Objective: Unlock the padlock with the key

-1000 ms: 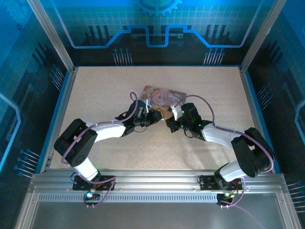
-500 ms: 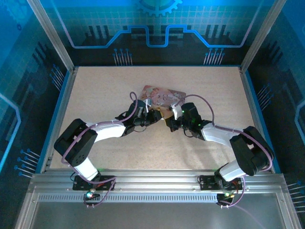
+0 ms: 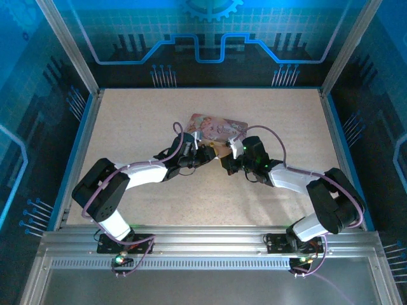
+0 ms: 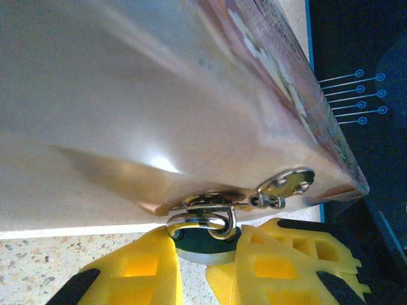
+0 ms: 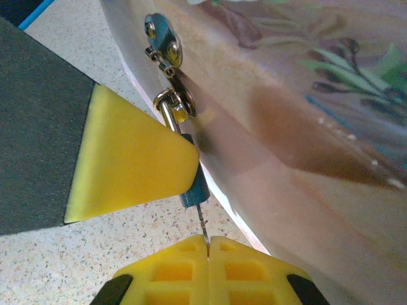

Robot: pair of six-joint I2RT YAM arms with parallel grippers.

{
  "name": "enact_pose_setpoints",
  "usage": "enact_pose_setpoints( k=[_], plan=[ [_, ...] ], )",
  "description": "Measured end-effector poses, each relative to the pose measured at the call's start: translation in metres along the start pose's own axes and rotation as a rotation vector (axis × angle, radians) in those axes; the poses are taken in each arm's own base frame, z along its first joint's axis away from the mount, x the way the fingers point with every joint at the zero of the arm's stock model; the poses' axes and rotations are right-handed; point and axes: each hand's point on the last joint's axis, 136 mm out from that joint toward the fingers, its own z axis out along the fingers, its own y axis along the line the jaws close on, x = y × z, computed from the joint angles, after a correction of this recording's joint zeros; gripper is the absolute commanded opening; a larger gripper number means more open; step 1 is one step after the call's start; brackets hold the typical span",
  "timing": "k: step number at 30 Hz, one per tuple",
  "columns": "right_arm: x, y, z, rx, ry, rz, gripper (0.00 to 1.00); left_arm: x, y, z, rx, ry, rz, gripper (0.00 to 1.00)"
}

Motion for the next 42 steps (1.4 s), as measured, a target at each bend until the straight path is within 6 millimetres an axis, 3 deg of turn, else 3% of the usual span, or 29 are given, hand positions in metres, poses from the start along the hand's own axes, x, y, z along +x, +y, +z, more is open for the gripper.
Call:
enact_pose_setpoints(
  k=[14, 27, 37, 42],
  plan=[
    [0.0, -0.002, -0.003, 0.026, -0.007, -0.003, 0.0, 0.001, -0.002, 0.003, 0.012, 0.01, 0.001, 0.06],
    [0.029, -0.012, 0.005, 0.067, 0.038, -0.01, 0.0, 0.015, 0.016, 0.02, -0.007, 0.063, -0.037, 0.08],
    [0.04, -0.017, 0.01, 0.078, 0.05, -0.002, 0.0, 0.02, 0.027, 0.029, 0.0, 0.068, -0.061, 0.17],
    [0.045, -0.019, 0.01, 0.084, 0.057, 0.0, 0.0, 0.023, 0.029, 0.032, 0.002, 0.073, -0.061, 0.26]
  ],
)
